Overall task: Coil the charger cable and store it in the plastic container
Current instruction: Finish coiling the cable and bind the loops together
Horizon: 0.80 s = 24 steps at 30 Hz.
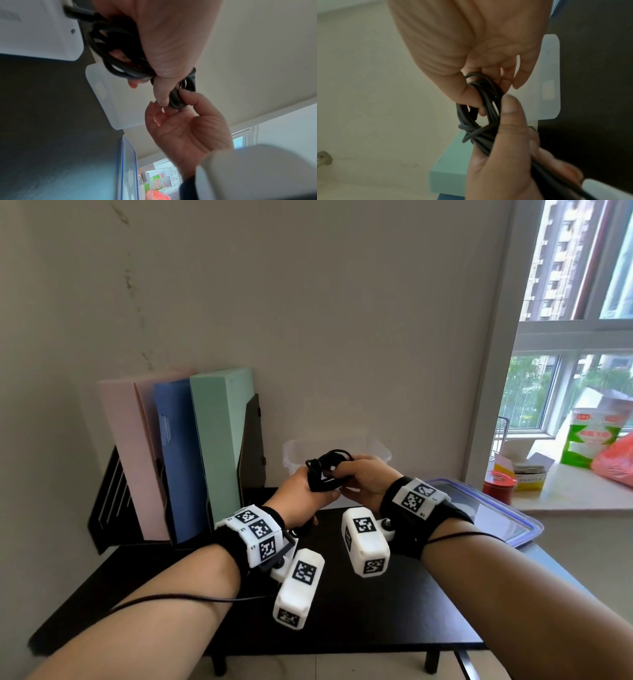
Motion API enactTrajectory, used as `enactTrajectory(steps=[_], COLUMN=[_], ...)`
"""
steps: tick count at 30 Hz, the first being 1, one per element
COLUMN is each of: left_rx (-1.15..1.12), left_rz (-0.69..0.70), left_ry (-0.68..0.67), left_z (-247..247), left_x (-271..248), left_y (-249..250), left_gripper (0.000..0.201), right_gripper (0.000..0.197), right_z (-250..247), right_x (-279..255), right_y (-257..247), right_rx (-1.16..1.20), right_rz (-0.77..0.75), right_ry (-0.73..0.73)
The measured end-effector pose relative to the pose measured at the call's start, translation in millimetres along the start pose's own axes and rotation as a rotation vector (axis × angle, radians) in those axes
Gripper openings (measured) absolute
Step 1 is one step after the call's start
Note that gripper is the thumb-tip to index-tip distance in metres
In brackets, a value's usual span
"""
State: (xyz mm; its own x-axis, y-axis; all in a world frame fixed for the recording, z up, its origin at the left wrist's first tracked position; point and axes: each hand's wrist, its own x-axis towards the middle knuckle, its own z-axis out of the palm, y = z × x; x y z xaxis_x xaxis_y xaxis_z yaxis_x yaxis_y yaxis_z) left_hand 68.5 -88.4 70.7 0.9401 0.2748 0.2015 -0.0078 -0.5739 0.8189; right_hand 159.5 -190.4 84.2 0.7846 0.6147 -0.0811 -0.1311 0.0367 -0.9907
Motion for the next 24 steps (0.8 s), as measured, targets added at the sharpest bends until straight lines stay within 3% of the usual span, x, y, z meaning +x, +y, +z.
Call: enactTrajectory(steps=[3,6,11,15,20,22,24], left_rx=[-0.115,-0.125,-0.138,-0.206,-0.185,-0.129,-0.069], left_rz=[-0.048,0.009,-0.001,-0.016,-0.079,-0.102,-0.112], left_ry=[0.01,0.035,0.042,0.041,0.099,0.111,0.135], left_z=[-3,-3,-2,1,-6,-7,-6], left_x=[-1,-1,5,8,9,10,11], left_y=[-4,-10,-17,-17,-18,-17,-17], left_gripper=[0.044,0.061,0.04,0.034,0.037,0.051,0.052], right_gripper=[0.012,0.013,0.021,0.027,0.026,0.009,0.011], right_z=[-4,-10,-13,-5,-8,-3,2], right_x=[-1,0,-5,-8,-9,-14,-16], right_y=[0,-1,-1,0,5,5,4], right_rx=[-0.033,-0.106,-0.013,0.108,-0.423,-0.631,-0.847], right_rz=[0.005,0.025,0.054,-0.018,-0.472,-0.548,-0.544], right_ry=[-0.009,-0.028,-0.135,-0.081,0.233,0.173,0.113])
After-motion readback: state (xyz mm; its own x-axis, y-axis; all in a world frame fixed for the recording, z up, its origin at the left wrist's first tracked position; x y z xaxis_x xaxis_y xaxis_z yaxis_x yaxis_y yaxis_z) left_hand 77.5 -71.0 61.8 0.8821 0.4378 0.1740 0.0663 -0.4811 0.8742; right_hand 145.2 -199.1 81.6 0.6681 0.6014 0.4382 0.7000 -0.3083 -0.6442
